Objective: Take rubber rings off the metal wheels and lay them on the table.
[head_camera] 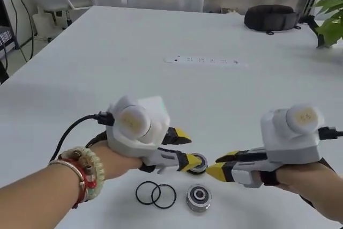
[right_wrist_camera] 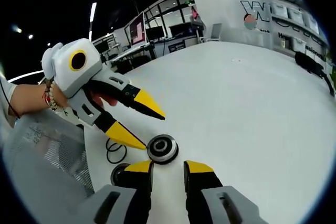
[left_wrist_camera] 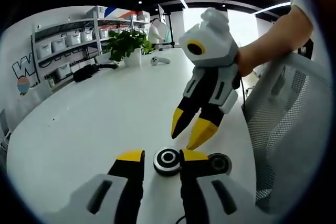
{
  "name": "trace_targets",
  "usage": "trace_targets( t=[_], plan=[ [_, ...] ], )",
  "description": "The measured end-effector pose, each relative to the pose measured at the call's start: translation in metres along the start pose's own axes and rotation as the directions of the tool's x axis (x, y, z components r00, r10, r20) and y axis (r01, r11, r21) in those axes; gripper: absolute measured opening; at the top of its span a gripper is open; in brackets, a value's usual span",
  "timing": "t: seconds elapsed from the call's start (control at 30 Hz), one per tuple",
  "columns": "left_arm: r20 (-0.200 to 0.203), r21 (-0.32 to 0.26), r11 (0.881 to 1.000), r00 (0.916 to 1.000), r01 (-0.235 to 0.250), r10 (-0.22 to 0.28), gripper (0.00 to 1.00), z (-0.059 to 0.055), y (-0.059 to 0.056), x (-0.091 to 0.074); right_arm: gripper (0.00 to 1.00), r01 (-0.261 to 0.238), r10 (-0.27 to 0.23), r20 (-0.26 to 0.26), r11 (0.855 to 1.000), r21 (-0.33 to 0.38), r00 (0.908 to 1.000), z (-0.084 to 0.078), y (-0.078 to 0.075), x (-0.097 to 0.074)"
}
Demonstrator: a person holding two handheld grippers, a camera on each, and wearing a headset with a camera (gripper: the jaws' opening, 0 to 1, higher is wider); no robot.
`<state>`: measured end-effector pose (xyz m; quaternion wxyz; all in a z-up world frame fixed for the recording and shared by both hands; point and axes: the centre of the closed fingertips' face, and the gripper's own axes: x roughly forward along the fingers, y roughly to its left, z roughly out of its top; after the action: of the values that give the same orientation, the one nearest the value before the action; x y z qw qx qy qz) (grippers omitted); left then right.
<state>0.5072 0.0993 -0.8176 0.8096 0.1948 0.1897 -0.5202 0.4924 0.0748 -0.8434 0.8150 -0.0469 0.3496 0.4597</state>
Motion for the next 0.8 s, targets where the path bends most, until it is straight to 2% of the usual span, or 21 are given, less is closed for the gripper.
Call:
trace_targets(
  t=[0.2,0.33,0.47,0.57,0.8],
  plan=[
    [-0.016,-0.069,0.998,0.9998,0.009,-0.011,0.18,-0.012,-0.005,0.005,0.21,0.004,-0.005,-0.016,0.999,-0.041,0.9999,-0.004,0.003,0.004],
    [-0.019,-0.030,0.999,0.9994,0.028,-0.029,0.16,-0.012,-0.012,0.007,0.20,0.002,-0.003,-0.005,0.999,-0.055,1.0000,0.000,0.004,0.006],
    [-0.011,-0.040,0.999,0.9994,0.031,-0.032,0.12,-0.010,-0.015,0.010,0.20,-0.006,0.005,-0.018,0.997,-0.077,0.9998,-0.003,0.007,0.010],
    [-0.001,-0.075,0.997,1.0000,-0.004,0.004,0.07,-0.012,-0.009,0.011,0.20,-0.004,0.002,-0.027,0.996,-0.088,0.9996,-0.005,0.007,0.011],
    [0.006,-0.065,0.998,0.9999,-0.009,0.009,0.05,-0.012,-0.010,0.010,0.21,0.000,-0.001,-0.012,0.996,-0.091,0.9999,-0.002,0.007,0.011]
  ],
)
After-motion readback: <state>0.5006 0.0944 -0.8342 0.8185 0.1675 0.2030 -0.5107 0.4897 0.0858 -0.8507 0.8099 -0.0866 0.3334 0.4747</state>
